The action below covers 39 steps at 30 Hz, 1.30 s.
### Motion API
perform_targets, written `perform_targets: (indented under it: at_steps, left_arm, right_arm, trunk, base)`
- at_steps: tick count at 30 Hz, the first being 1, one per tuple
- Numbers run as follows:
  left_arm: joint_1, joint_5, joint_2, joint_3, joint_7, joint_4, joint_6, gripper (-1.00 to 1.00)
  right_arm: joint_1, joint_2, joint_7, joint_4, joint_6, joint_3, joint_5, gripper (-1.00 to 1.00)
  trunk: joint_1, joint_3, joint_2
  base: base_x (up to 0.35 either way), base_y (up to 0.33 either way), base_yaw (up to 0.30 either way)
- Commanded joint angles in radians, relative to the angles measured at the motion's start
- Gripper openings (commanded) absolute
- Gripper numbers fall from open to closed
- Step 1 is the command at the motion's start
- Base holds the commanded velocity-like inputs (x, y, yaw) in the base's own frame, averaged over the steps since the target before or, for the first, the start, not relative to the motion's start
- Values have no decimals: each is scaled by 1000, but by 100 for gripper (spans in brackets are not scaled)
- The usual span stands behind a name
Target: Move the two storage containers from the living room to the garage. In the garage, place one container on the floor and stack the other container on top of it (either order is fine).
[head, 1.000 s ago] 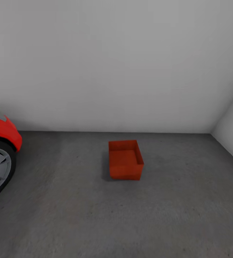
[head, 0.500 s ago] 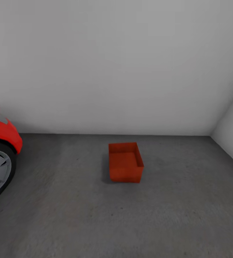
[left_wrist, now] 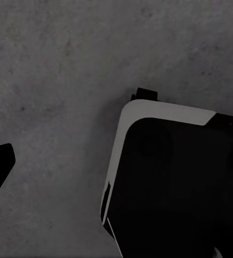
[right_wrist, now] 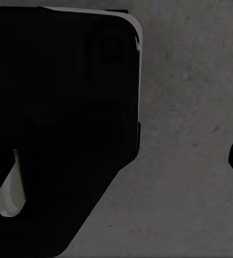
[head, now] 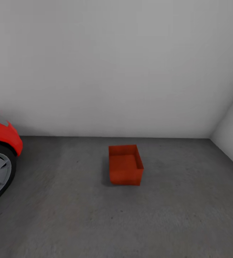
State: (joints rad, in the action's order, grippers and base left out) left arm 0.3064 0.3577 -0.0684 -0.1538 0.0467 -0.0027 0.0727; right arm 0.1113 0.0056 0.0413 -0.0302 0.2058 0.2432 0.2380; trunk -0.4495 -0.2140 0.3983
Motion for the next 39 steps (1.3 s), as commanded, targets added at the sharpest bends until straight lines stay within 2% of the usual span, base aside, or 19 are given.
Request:
perform_targets:
  at_steps: [1, 39]
  left_arm:
    - [1, 7, 0, -9, 2, 0, 2, 100]
    - [0, 8, 1, -9, 2, 0, 2, 100]
  right_arm:
    - [1, 1, 2, -3, 6, 8, 8, 100]
    - [1, 2, 3, -3, 23, 9, 11, 100]
  trunk:
    - [-1, 0, 2]
    - [-1, 61, 2]
  base:
    - [0, 0, 0]
    - [0, 0, 0]
